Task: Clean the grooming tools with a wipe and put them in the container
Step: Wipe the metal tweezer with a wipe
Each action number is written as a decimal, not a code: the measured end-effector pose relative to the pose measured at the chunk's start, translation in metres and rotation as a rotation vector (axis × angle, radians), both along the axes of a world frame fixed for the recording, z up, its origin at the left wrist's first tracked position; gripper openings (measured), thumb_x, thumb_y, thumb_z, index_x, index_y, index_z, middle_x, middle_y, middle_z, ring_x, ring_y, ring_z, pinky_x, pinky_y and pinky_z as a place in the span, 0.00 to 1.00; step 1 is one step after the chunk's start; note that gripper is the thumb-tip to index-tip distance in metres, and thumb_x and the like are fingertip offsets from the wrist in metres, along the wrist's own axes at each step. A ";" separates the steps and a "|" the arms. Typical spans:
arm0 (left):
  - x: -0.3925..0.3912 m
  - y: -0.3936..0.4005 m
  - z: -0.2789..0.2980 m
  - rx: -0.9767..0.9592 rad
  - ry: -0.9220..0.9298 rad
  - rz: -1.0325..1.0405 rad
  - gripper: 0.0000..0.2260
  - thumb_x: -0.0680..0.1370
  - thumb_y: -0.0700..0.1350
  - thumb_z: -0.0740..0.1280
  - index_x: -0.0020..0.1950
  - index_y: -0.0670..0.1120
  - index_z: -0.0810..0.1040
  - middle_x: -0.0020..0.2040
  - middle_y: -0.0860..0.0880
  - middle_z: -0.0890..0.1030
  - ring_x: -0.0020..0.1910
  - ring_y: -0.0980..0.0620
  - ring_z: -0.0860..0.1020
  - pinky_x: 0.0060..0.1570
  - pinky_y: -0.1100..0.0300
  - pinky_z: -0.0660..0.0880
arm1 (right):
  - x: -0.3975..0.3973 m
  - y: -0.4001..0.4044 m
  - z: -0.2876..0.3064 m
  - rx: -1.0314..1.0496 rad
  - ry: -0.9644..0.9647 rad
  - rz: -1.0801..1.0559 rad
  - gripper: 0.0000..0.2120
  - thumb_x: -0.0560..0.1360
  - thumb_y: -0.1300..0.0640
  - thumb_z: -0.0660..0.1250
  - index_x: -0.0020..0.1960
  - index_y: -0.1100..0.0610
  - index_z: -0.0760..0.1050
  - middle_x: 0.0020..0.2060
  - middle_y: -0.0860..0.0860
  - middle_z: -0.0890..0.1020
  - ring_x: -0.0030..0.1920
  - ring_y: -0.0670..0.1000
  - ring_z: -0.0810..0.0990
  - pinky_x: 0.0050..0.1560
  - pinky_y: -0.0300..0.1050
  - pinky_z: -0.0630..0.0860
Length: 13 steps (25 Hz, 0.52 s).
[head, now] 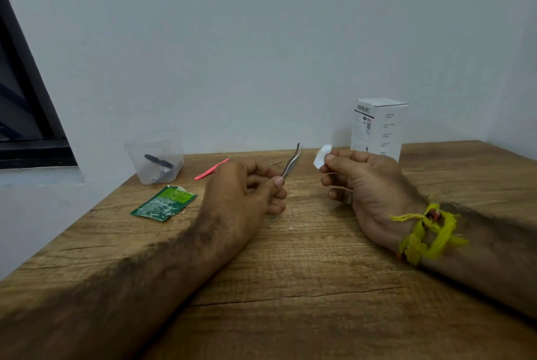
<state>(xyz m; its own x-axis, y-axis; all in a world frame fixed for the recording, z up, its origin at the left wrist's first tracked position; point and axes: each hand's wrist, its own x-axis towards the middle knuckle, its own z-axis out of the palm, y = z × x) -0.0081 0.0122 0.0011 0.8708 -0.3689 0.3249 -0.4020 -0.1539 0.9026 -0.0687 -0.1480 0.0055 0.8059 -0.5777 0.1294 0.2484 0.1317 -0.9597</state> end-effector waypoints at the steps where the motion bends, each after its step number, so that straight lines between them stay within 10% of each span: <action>1: 0.000 0.000 0.000 -0.006 -0.017 -0.026 0.03 0.78 0.37 0.71 0.47 0.44 0.82 0.36 0.46 0.86 0.33 0.50 0.85 0.32 0.63 0.81 | 0.000 0.000 0.000 -0.012 0.006 -0.009 0.02 0.75 0.64 0.69 0.47 0.62 0.81 0.36 0.54 0.82 0.32 0.48 0.78 0.28 0.40 0.72; 13: -0.004 -0.002 -0.001 0.048 -0.075 -0.104 0.08 0.76 0.36 0.73 0.47 0.49 0.81 0.37 0.46 0.86 0.33 0.49 0.85 0.35 0.60 0.83 | 0.001 -0.002 -0.002 -0.047 0.020 0.170 0.02 0.75 0.64 0.70 0.46 0.61 0.81 0.34 0.53 0.82 0.32 0.48 0.80 0.30 0.41 0.74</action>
<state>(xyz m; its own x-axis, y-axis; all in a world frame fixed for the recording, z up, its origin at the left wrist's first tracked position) -0.0117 0.0105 -0.0004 0.8008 -0.4728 0.3676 -0.4841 -0.1497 0.8621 -0.0672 -0.1498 0.0034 0.8942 -0.4265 0.1360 0.2071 0.1249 -0.9703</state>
